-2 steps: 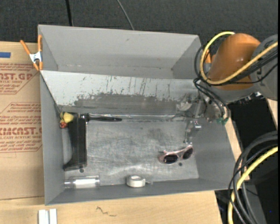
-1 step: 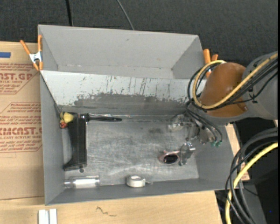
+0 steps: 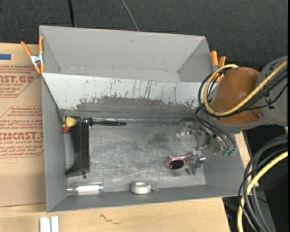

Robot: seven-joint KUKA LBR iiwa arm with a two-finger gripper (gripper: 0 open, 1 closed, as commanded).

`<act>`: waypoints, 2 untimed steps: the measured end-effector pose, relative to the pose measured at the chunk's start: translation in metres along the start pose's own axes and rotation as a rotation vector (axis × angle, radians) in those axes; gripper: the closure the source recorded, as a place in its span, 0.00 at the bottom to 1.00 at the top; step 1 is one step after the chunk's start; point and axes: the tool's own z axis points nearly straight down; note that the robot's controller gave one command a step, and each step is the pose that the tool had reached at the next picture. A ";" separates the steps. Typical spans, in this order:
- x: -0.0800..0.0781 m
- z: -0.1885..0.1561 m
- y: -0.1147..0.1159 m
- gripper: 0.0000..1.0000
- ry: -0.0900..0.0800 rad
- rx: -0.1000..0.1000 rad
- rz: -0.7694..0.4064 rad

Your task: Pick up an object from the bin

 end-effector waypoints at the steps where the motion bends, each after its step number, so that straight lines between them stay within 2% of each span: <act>1: 0.000 -0.018 -0.003 0.00 -0.009 0.003 -0.041; 2: 0.021 0.051 0.004 0.00 -0.007 0.002 -0.084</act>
Offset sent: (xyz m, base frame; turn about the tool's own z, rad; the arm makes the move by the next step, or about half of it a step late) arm -0.0230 0.0009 -0.0507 -0.0861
